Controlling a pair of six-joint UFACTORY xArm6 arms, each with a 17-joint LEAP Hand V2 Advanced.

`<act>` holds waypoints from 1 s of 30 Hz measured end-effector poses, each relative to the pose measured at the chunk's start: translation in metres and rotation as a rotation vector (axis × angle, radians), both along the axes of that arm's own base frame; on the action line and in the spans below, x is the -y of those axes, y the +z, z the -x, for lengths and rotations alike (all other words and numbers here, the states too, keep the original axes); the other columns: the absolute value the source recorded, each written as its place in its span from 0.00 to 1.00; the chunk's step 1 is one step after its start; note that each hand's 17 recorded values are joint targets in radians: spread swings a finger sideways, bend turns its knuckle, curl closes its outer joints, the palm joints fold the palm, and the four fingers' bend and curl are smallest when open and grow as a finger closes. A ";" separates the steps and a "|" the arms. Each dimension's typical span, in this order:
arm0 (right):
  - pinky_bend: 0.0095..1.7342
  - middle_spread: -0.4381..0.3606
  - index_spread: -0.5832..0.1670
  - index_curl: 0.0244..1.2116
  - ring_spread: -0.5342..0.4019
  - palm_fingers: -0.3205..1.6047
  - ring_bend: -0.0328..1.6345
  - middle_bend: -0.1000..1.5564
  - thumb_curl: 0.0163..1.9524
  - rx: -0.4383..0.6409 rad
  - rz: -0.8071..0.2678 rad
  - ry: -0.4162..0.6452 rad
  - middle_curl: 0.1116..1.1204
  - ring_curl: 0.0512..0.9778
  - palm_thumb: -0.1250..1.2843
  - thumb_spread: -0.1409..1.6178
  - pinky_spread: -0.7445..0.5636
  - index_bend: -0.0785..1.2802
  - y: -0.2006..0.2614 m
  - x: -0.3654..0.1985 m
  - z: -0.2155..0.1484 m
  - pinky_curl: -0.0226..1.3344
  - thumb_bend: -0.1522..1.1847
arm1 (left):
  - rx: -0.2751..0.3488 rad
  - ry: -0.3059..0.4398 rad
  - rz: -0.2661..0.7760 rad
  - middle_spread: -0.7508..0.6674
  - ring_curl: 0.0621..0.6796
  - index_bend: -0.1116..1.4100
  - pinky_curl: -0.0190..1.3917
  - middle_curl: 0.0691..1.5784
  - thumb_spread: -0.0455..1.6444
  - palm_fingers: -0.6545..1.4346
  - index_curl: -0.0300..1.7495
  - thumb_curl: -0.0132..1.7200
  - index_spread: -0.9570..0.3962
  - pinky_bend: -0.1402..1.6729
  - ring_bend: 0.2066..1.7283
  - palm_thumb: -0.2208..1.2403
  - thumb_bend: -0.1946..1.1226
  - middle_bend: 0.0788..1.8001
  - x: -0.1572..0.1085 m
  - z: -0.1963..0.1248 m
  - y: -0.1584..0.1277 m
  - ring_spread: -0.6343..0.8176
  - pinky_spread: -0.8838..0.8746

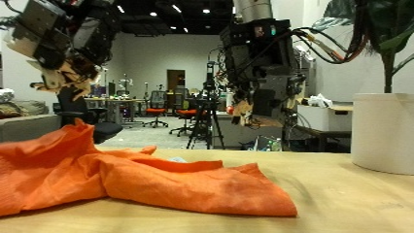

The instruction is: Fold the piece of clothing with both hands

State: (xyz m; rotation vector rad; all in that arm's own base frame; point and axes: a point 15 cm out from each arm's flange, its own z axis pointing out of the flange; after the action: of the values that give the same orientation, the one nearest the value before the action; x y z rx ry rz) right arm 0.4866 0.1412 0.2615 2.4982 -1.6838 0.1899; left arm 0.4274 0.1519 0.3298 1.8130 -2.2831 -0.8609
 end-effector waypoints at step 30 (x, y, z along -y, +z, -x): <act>0.18 0.32 0.22 0.35 0.62 0.23 0.25 0.32 0.18 -0.282 0.095 0.113 0.24 0.20 0.55 0.84 0.74 0.34 -0.104 0.021 0.064 0.27 0.08 | -0.191 -0.044 0.185 0.44 0.45 0.18 0.39 0.29 0.65 0.41 0.25 0.19 0.68 0.35 0.34 0.48 0.13 0.13 0.020 0.132 -0.096 0.40 0.45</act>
State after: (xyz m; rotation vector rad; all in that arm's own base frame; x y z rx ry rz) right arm 0.4229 0.1206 0.1577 2.4173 -1.3939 -0.0685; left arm 0.2951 0.1322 0.2342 1.5401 -2.2091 -0.7637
